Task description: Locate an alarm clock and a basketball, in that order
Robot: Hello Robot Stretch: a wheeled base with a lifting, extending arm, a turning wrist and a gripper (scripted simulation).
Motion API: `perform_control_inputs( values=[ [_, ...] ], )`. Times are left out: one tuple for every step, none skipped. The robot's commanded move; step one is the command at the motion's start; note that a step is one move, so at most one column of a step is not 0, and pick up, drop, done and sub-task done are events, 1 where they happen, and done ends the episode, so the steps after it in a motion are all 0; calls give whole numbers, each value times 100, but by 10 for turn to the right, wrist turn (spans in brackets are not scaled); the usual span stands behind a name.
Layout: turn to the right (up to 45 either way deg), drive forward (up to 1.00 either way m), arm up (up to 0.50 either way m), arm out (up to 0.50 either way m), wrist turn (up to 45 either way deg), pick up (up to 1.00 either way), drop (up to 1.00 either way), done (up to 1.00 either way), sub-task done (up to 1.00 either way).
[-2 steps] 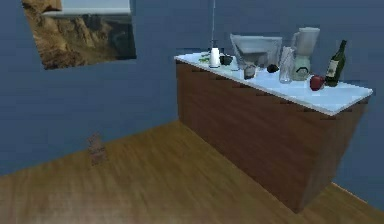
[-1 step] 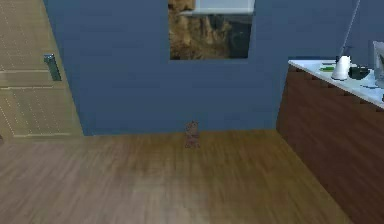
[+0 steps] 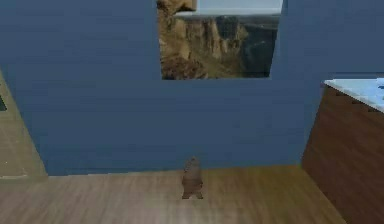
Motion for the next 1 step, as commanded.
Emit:
perform_control_inputs(
  values=[
    [-450,0,0,0,0,0,0,0,0]
  ],
)
